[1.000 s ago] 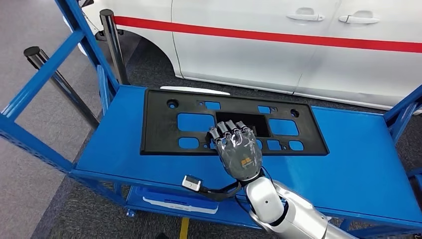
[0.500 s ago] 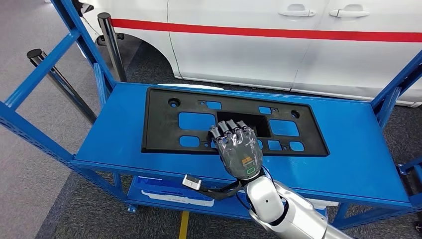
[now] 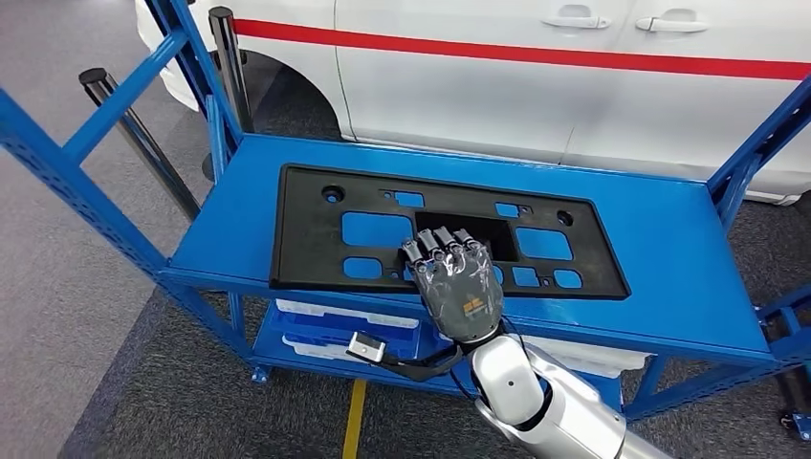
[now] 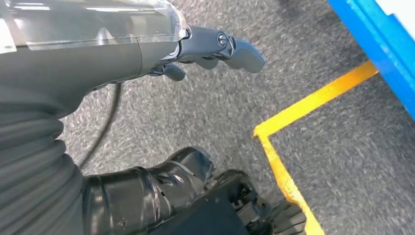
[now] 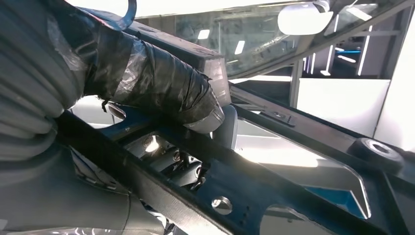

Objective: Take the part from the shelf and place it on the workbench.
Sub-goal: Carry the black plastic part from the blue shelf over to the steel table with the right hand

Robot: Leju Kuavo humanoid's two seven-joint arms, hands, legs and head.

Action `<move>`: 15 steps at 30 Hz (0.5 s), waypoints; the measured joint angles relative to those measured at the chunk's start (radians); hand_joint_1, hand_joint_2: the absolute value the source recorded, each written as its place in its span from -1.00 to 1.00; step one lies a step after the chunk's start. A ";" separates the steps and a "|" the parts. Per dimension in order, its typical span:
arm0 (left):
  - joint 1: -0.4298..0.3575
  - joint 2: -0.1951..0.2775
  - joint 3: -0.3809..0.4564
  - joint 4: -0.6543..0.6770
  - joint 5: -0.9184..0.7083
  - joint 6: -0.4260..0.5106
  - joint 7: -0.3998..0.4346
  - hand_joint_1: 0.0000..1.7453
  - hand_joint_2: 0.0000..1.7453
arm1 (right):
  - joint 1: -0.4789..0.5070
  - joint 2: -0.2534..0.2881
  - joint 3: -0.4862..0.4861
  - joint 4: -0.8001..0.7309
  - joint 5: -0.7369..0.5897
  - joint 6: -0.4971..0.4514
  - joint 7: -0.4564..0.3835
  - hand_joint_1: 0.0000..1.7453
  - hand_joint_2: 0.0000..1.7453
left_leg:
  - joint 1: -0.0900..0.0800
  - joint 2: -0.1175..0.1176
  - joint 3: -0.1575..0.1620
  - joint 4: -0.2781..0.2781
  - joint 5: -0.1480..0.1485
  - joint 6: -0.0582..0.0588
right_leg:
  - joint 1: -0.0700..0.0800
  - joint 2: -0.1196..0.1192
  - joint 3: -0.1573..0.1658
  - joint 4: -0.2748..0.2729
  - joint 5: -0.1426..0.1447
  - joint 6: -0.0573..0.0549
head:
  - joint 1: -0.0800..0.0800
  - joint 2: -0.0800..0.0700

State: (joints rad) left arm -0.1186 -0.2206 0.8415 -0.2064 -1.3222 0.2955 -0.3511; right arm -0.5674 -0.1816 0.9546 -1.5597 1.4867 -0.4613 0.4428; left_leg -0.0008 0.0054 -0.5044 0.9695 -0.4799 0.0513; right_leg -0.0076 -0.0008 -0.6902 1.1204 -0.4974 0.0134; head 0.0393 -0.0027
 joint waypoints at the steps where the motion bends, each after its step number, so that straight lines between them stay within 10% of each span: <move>1: -0.001 0.000 0.000 0.000 0.000 0.000 0.000 -1.00 1.00 | 0.001 0.000 -0.002 0.001 0.000 0.000 -0.003 1.00 1.00 | -0.001 0.001 -0.014 0.002 0.010 0.004 | -0.002 0.000 -0.015 0.062 -0.049 0.004 | 0.000 0.000; 4: -0.001 -0.001 0.000 0.000 0.000 -0.001 0.001 -1.00 1.00 | 0.005 0.000 -0.004 0.006 0.000 0.000 -0.006 1.00 1.00 | -0.002 0.003 -0.065 0.022 0.034 0.001 | -0.011 0.000 -0.024 0.196 -0.072 0.016 | 0.000 0.000; 8: -0.002 -0.002 0.000 0.000 0.000 -0.001 0.001 -1.00 1.00 | 0.006 0.004 -0.010 0.009 0.000 0.000 -0.011 1.00 1.00 | -0.001 0.003 -0.125 0.067 0.049 -0.015 | -0.022 0.001 0.128 0.016 -0.021 0.023 | 0.000 0.000; 12: 0.000 -0.002 0.000 0.000 -0.001 -0.001 0.003 -1.00 1.00 | 0.007 0.011 -0.014 0.010 0.000 0.000 -0.017 1.00 1.00 | 0.001 0.001 -0.153 0.084 0.066 -0.040 | -0.013 0.003 0.150 -0.063 -0.036 -0.008 | -0.002 0.000; 15: 0.004 -0.002 0.000 0.000 -0.001 -0.001 0.004 -1.00 1.00 | 0.008 0.016 -0.015 0.011 0.000 0.000 -0.018 1.00 1.00 | 0.008 0.000 -0.186 0.157 -0.031 -0.054 | -0.014 -0.002 0.117 -0.066 -0.001 -0.034 | -0.002 0.000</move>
State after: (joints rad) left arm -0.1150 -0.2231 0.8415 -0.2062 -1.3233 0.2944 -0.3473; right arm -0.5593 -0.1659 0.9393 -1.5483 1.4866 -0.4609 0.4250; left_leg 0.0068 0.0058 -0.6904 1.1263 -0.5105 -0.0026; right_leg -0.0214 -0.0024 -0.5736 1.0542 -0.4988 -0.0205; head 0.0370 -0.0027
